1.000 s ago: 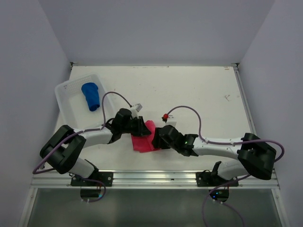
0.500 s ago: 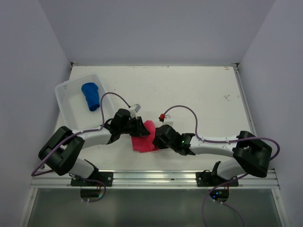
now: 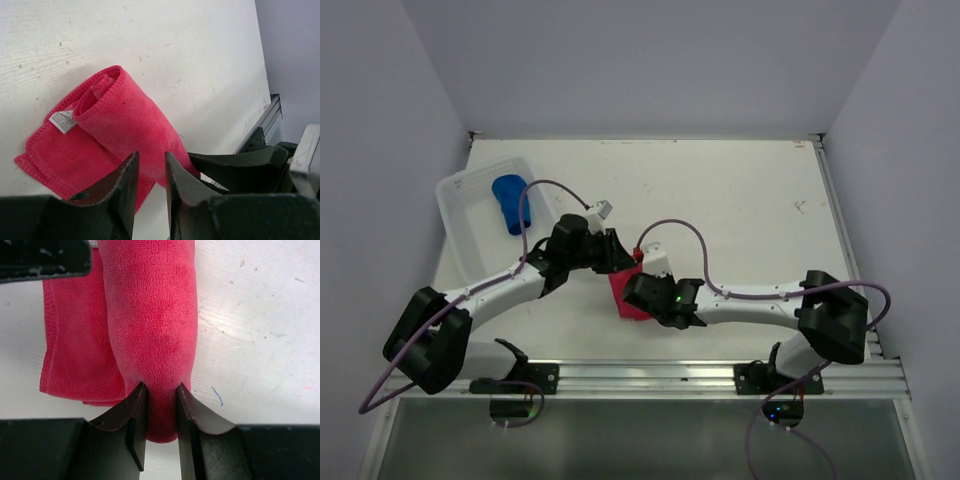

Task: Roll the towels
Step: Roll the towel

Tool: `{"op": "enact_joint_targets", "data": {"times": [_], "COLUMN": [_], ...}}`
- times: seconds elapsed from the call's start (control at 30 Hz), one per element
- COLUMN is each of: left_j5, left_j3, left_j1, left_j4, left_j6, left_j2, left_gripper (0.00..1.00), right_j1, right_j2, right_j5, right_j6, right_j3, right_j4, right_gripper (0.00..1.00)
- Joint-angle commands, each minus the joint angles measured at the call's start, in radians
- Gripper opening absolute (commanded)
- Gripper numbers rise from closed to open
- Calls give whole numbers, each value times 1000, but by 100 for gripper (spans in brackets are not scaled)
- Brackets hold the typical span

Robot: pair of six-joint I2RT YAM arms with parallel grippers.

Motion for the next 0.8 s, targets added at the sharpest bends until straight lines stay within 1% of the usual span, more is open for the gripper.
{"op": "enact_joint_targets", "data": {"times": [0.0,0.17,0.3,0.37,0.4,0.43,0.53,0.6,0.77], "left_j5": [10,24,56,67,70,68,68,71,61], "left_j3": [52,72,61,45,37,31,-9,-43,-78], "left_j1": [13,13,13,11,11,3,-12,-18,-33], "left_j4": [-2,24,78,95,113,118,154,190,216], "left_j6": [-13,-21,-38,-42,-44,-42,-48,-62,-53], "left_j2": [-5,33,59,71,75,81,98,114,163], "left_gripper": [31,31,31,31,31,31,31,31,31], "right_j1": [33,83,135,151,155,169,195,201,204], "right_j2": [58,153,266,306,355,375,439,452,435], "right_j5": [147,219,273,311,326,335,365,356,329], "right_j6": [-34,-17,-3,36,56,67,96,104,100], "right_j3": [83,187,290,331,356,402,462,473,458], "right_j4": [-133,-214,-286,-363,-398,-454,-510,-510,-470], "right_gripper": [23,24,24,23,23,23,23,23,23]}}
